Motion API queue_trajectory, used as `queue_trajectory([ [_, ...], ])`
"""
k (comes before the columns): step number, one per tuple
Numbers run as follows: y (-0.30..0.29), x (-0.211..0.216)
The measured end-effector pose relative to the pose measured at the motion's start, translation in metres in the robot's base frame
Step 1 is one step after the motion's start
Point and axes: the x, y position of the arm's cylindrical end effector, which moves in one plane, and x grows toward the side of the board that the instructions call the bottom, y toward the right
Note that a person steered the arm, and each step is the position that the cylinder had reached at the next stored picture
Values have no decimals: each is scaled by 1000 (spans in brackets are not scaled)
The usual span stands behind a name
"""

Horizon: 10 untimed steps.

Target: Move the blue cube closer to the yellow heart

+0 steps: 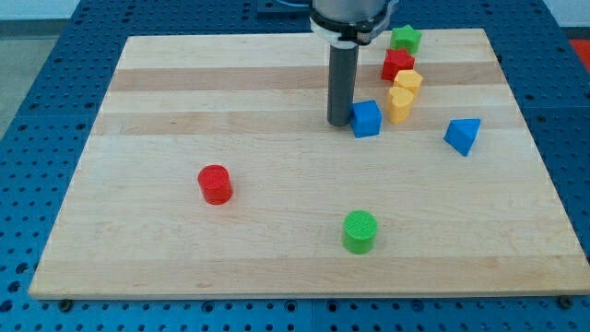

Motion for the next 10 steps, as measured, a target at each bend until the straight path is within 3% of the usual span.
queue_trajectory([
  [5, 21, -16],
  [8, 21, 1],
  [10, -15, 2],
])
